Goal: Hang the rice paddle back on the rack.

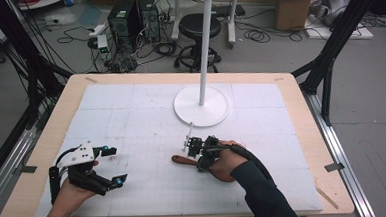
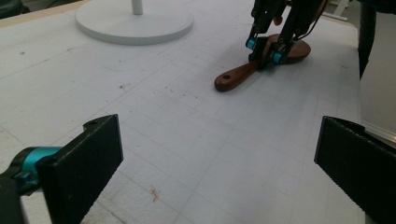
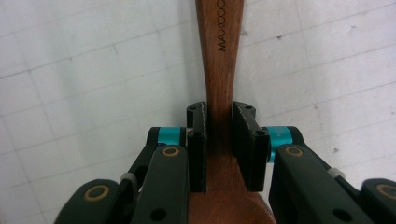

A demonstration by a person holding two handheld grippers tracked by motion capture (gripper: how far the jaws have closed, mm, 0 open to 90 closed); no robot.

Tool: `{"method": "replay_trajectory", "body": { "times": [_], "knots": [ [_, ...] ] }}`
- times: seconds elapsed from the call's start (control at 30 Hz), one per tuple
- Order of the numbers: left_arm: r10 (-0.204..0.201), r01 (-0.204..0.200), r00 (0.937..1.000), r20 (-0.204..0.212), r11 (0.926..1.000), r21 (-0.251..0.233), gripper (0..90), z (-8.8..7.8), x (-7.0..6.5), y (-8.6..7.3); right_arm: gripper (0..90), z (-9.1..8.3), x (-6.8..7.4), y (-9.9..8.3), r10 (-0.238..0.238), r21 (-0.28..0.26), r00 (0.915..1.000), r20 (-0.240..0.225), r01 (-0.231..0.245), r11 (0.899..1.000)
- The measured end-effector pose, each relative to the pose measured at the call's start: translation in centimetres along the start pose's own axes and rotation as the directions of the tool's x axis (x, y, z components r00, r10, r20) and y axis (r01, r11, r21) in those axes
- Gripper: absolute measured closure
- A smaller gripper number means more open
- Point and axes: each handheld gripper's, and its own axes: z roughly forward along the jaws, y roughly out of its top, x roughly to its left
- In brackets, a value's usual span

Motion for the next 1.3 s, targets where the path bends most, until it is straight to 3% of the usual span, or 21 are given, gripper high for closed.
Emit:
{"method": "replay_trajectory", "body": {
  "times": [0.3,0.5,0.7,0.93,1.3],
  "knots": [
    [-0.002,0.002,1.0000,0.000,1.0000,0.002,1.7,0.1,0.0,-0.1,76.6,-0.5,-0.3,-1.0,-0.006,-0.071,0.9988,-0.048,0.003,0.997],
    [-0.003,0.003,1.0000,0.000,1.0000,0.001,1.7,0.0,0.0,-0.1,76.7,-1.3,-0.5,-1.8,-0.011,-0.143,0.9968,-0.079,0.000,0.990],
    [-0.001,0.001,1.0000,-0.001,1.0000,0.003,1.7,0.1,0.0,-0.1,76.7,-2.2,-0.8,-3.4,0.012,-0.224,0.9954,-0.095,-0.033,0.974],
    [-0.002,0.002,1.0000,-0.004,1.0000,0.005,1.7,0.1,0.0,-0.1,76.7,-2.8,-0.8,-4.6,0.015,-0.278,0.9935,-0.113,-0.046,0.960],
    [-0.003,0.003,1.0000,-0.004,1.0000,0.007,1.7,0.1,0.0,-0.1,76.9,-4.5,-1.0,-6.8,0.042,-0.391,0.9923,-0.117,-0.085,0.917]
  ]
}}
